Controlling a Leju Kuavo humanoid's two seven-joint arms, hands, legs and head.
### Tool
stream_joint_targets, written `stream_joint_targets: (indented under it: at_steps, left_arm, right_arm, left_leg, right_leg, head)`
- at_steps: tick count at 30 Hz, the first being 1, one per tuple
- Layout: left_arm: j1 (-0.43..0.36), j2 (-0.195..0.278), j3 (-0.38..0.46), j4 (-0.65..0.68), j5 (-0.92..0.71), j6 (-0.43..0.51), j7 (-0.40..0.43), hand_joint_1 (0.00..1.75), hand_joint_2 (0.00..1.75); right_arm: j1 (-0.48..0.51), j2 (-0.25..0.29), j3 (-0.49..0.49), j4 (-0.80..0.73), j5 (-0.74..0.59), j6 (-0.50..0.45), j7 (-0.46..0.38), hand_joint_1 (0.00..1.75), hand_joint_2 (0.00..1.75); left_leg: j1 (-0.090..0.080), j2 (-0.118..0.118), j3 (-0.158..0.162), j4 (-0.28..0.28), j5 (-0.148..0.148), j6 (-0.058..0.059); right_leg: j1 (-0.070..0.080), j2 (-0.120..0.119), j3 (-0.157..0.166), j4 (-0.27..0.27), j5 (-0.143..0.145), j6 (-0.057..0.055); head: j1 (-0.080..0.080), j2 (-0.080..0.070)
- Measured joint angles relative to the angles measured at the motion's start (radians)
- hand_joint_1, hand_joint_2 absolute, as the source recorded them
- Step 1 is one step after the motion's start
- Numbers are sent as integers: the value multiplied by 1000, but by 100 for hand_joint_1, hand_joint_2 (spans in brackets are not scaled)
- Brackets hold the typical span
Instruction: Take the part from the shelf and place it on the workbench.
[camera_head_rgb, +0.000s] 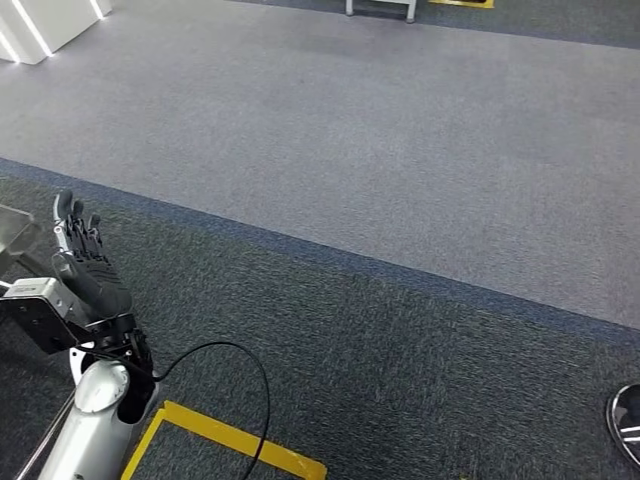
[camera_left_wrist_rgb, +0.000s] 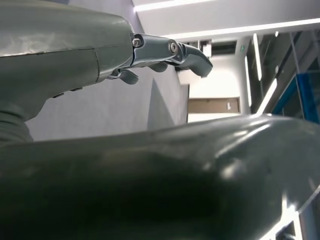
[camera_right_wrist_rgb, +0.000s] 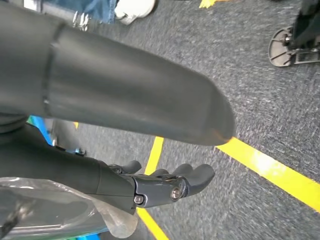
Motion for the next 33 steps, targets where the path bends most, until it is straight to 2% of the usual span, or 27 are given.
stream_joint_targets:
  at_steps: [1, 2, 3, 4, 5, 7, 8, 9, 10, 11, 12, 14, 15, 16, 17, 18, 19, 20, 22, 23, 24, 25, 26, 27, 29, 31, 33]
  left_arm:
    - [4, 0, 0, -1, 0, 1, 0, 0, 0]
    - [8, 0, 0, -1, 0, 2, 0, 0, 0]
    - [11, 1, 0, -1, 0, 2, 0, 0, 0]
    - [13, 1, 0, -1, 0, 3, 0, 0, 0]
    - [13, 1, 0, -1, 0, 3, 0, 0, 0]
    - [13, 1, 0, -4, 0, 3, 0, 0, 0]
    - [12, 1, 0, -5, 0, 4, 0, 0, 0]
    - [12, 1, 0, -7, 0, 4, 0, 0, 0]
    - [12, 0, 0, -8, 0, 5, 0, 0, 0]
    - [11, 0, 1, -9, 0, 5, -1, 0, 0]
    - [10, 0, 2, -10, 0, 5, 0, 0, 0]
    - [10, -1, 3, -13, 3, 5, -2, 0, 0]
    - [12, -2, 3, -15, 6, 6, -3, 0, 0]
    - [16, -2, 4, -17, 10, 6, -4, 0, 0]
    - [21, -1, 4, -18, 14, 5, -4, 0, 0]
    - [24, -1, 4, -19, 18, 3, -5, 0, 0]
    - [27, 0, 4, -20, 23, -1, -5, 0, 0]
    - [28, 0, 4, -22, 27, -7, -5, 0, 0]
    - [29, 0, 5, -28, 32, -16, -5, 0, 0]
    - [28, 1, 5, -31, 33, -20, -6, 0, 0]
    - [27, 1, 6, -34, 34, -23, -6, 0, 0]
    - [25, 0, 6, -35, 35, -25, -6, 0, 0]
    - [23, 0, 6, -35, 36, -26, -6, 0, 0]
    - [21, -1, 6, -36, 37, -27, -6, 0, 0]
    - [17, -2, 6, -37, 39, -27, -6, 0, 0]
    - [14, -1, 6, -38, 40, -27, -5, 0, 0]
    - [15, 0, 6, -38, 41, -28, -5, 0, 0]
  right_arm:
    - [0, 0, 3, 0, 1, -1, 0, 0, 0]
    - [-1, 0, 4, 0, 2, -2, 0, 0, 0]
    - [0, 0, 6, 0, 2, -2, 0, 0, 0]
    - [0, 0, 8, 0, 2, -2, 0, 0, 0]
    - [0, 0, 9, 0, 2, -2, 0, 0, 0]
    - [0, 0, 10, 0, 2, -2, 0, 0, 0]
    - [-1, 0, 11, 1, 2, -2, 0, 0, 0]
    - [-1, 0, 11, 1, 2, -2, 0, 0, 0]
    - [-1, 0, 11, 1, 2, -2, 0, 0, 0]
    - [0, 0, 11, 1, 2, -1, 0, 0, 0]
    - [1, -1, 12, 1, 2, -1, 0, 0, 0]
    - [2, -2, 12, 1, 2, 0, 3, 0, 0]
    - [1, -2, 12, 1, 2, 1, 6, 0, 0]
    - [0, -2, 12, 1, 2, 4, 10, 0, 0]
    - [-1, -2, 12, 1, 1, 9, 15, 0, 0]
    - [0, -2, 12, 1, 1, 15, 22, 0, 0]
    - [2, -2, 12, 1, 0, 21, 30, 0, 0]
    - [3, -2, 12, 1, -2, 28, 39, 0, 0]
    - [5, -2, 11, 2, -7, 39, 53, 0, 0]
    - [4, -2, 11, 2, -9, 43, 57, 0, 0]
    - [3, -1, 11, 2, -12, 46, 60, 0, 0]
    - [2, -1, 11, 2, -15, 49, 62, 0, 0]
    - [2, -1, 11, 2, -18, 50, 63, 0, 0]
    - [3, -1, 11, 2, -20, 50, 62, 0, 0]
    - [3, -2, 10, 1, -21, 50, 60, 0, 0]
    - [2, -2, 10, 1, -21, 49, 55, 0, 0]
    - [1, -2, 10, 1, -21, 48, 47, 0, 0]
  left_leg:
    - [0, -11, -33, 74, -32, 0]
    - [0, -15, -60, 129, -48, 1]
    - [-1, -17, -72, 151, -45, 4]
    - [-2, -19, -66, 133, -22, 9]
    - [-3, -24, -41, 76, 17, 15]
    - [-4, -66, 18, -62, 82, 30]
    - [-4, -86, 37, -109, 98, 34]
    - [-6, -102, 44, -131, 102, 37]
    - [-7, -104, 44, -136, 101, 37]
    - [-7, -95, 45, -142, 104, 38]
    - [-6, -83, 47, -148, 107, 40]
    - [0, -59, 52, -159, 114, 47]
    - [-1, -45, 53, -160, 114, 50]
    - [-1, -32, 52, -161, 114, 51]
    - [-2, -18, 52, -161, 113, 52]
    - [-2, -5, 52, -160, 112, 52]
    - [-2, 6, 53, -160, 111, 51]
    - [-2, 16, 55, -160, 109, 49]
    - [-6, 33, 60, -158, 103, 41]
    - [-9, 40, 62, -157, 100, 36]
    - [-13, 47, 64, -155, 98, 31]
    - [-15, 55, 65, -153, 96, 27]
    - [-15, 64, 67, -153, 95, 23]
    - [-13, 64, 69, -150, 89, 18]
    - [-7, 35, 58, -114, 58, 9]
    - [-5, -1, 22, -28, 5, 6]
    - [-5, -12, -30, 87, -42, 5]
  right_leg:
    - [1, 12, 0, 0, 0, -2]
    - [2, 25, 0, 0, 1, -3]
    - [4, 39, 0, 1, 1, -3]
    - [5, 53, 1, 1, 1, -3]
    - [6, 66, 3, 1, 1, -4]
    - [8, 89, 3, 3, 2, -1]
    - [6, 99, -1, 4, 3, 3]
    - [3, 108, -6, 5, 5, 9]
    - [0, 118, -11, 5, 8, 16]
    - [-3, 128, -15, 3, 10, 23]
    - [-2, 122, -21, 5, 8, 29]
    - [2, 77, -52, 55, -25, 39]
    - [2, 46, -81, 111, -55, 43]
    - [1, 27, -114, 179, -86, 47]
    - [-1, 18, -145, 241, -108, 51]
    - [-3, 14, -161, 275, -113, 54]
    - [-5, 10, -159, 273, -101, 56]
    - [-6, 4, -133, 228, -73, 57]
    - [-3, -33, -51, 85, -17, 53]
    - [-1, -49, -19, 31, -2, 47]
    - [2, -60, -3, 4, 1, 41]
    - [5, -58, 0, -1, -2, 33]
    - [4, -46, -2, 0, 0, 25]
    - [4, -37, -3, -1, 1, 18]
    - [1, -18, -2, -4, 4, 6]
    - [0, -4, -2, -4, 5, -1]
    - [2, 14, -2, -4, 5, -5]
  head:
    - [-2, 0]
    - [-3, 0]
    - [-3, 0]
    - [-3, 0]
    - [-3, 0]
    - [-1, 0]
    - [-1, 0]
    - [-2, 0]
    - [-3, 0]
    - [-5, 0]
    - [-6, 0]
    - [1, 0]
    - [5, 0]
    - [8, 0]
    - [9, 0]
    - [9, 0]
    - [9, 0]
    - [9, 0]
    - [10, 0]
    - [9, 0]
    - [7, 0]
    - [6, 0]
    - [5, 0]
    - [4, 0]
    - [1, 0]
    - [-3, 0]
    - [-4, 0]
